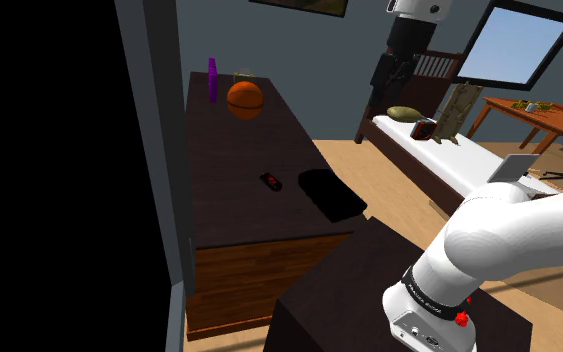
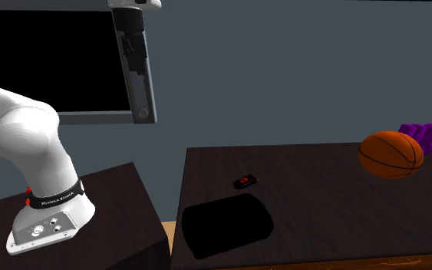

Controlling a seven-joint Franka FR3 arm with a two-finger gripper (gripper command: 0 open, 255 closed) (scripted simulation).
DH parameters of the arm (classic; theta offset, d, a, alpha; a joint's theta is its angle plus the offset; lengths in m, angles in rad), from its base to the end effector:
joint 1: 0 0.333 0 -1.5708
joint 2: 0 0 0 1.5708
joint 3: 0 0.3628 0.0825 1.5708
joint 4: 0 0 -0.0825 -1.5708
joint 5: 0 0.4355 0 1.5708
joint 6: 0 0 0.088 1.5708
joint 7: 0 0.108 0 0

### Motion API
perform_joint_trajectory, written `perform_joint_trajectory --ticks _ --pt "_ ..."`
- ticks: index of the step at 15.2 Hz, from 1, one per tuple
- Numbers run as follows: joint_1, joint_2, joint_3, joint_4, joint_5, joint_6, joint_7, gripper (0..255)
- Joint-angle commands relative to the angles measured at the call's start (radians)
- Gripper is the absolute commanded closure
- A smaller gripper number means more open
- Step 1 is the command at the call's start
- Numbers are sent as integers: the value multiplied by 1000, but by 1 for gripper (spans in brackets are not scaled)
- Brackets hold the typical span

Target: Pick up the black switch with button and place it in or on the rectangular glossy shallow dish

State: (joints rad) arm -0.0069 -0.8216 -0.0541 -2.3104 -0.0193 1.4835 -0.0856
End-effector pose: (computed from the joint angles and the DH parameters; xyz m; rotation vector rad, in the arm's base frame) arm 0.3045 -0.0281 0.6494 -3.1202 -0.0629 0.0074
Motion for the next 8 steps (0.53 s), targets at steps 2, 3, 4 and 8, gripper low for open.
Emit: perform_joint_trajectory --ticks 2,3,4,8 --pt "0 18 -1 -17 -3 34 0 0" --pt "-1 38 -3 -32 -5 68 -1 0" --pt "-1 58 -4 -46 -8 102 -1 0" --pt "-3 155 -10 -87 -17 238 -1 0"
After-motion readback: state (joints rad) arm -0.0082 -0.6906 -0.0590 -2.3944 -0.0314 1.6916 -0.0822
